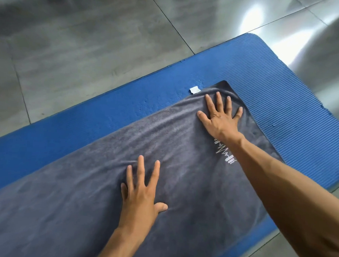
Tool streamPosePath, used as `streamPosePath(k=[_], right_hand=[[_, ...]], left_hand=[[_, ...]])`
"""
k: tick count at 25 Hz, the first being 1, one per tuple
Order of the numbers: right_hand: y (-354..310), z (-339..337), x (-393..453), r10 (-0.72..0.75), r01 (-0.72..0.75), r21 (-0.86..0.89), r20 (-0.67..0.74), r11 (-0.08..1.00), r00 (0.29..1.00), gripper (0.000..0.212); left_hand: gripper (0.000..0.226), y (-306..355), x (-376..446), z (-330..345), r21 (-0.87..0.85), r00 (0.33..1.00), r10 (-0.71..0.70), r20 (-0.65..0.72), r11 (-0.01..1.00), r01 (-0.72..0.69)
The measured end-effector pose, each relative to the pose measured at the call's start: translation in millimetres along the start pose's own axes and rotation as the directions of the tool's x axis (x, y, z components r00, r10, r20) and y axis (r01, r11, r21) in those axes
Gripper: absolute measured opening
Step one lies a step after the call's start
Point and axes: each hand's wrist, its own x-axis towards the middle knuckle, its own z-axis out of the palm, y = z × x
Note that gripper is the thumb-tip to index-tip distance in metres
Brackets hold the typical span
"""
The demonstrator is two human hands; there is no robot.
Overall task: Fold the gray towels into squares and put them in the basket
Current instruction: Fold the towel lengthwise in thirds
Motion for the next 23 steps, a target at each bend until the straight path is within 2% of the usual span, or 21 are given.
streamPosePath(k=[3, 7, 9, 10, 11, 13, 14, 15, 17, 19, 21, 23], right_hand=[[0, -2, 1, -0.012, 0.012, -0.01, 0.016, 1.0, 1.0, 0.07], [-1, -14, 5, 0.016, -0.017, 0.008, 0.061, 1.0, 0.998, 0.07], [-20, -11, -3, 0.018, -0.02, -0.025, -0.072, 0.999, 0.997, 0.069], [-37, -3, -15, -0.056, 0.046, -0.057, -0.185, 0.997, 0.981, 0.067], [-59, 12, -35, -0.198, 0.186, -0.073, -0.223, 0.98, 0.955, 0.064], [-86, 51, -76, -0.473, 0.454, -0.145, -0.145, 0.879, 0.869, 0.061], [-84, 58, -83, -0.478, 0.46, -0.164, -0.095, 0.873, 0.873, 0.063], [-73, 53, -74, -0.409, 0.395, -0.134, -0.095, 0.909, 0.908, 0.064], [-37, 29, -33, -0.146, 0.134, -0.077, -0.184, 0.988, 0.972, 0.068], [-1, -2, 5, 0.022, -0.023, -0.004, -0.115, 1.0, 0.993, 0.071], [13, -23, 24, 0.042, -0.042, 0.012, -0.059, 0.999, 0.997, 0.073], [2, -20, 7, 0.005, -0.003, 0.014, -0.131, 1.0, 0.991, 0.071]], left_hand=[[0.131, 10, 16, -5, -0.004, 0.987, -0.098, 0.127, 0.995, 0.099], [0.139, 16, 29, -12, 0.004, 0.972, -0.116, 0.203, 0.993, 0.118], [0.139, 15, 28, -12, 0.013, 0.971, -0.112, 0.209, 0.994, 0.112], [0.139, 16, 28, -14, 0.017, 0.971, -0.105, 0.213, 0.994, 0.104], [0.139, 16, 28, -14, 0.014, 0.97, -0.1, 0.222, 0.995, 0.1], [0.139, 16, 30, -15, 0.005, 0.969, -0.1, 0.225, 0.995, 0.101], [0.14, 15, 30, -15, 0.007, 0.969, -0.103, 0.226, 0.995, 0.104], [0.14, 15, 30, -15, 0.016, 0.969, -0.105, 0.225, 0.994, 0.105], [0.14, 15, 31, -13, 0.033, 0.968, -0.102, 0.229, 0.995, 0.097], [0.14, 13, 30, -12, 0.036, 0.972, -0.09, 0.215, 0.996, 0.085], [0.139, 12, 32, -11, 0.019, 0.975, -0.075, 0.21, 0.997, 0.073], [0.139, 13, 32, -10, 0.003, 0.974, -0.076, 0.213, 0.997, 0.077]])
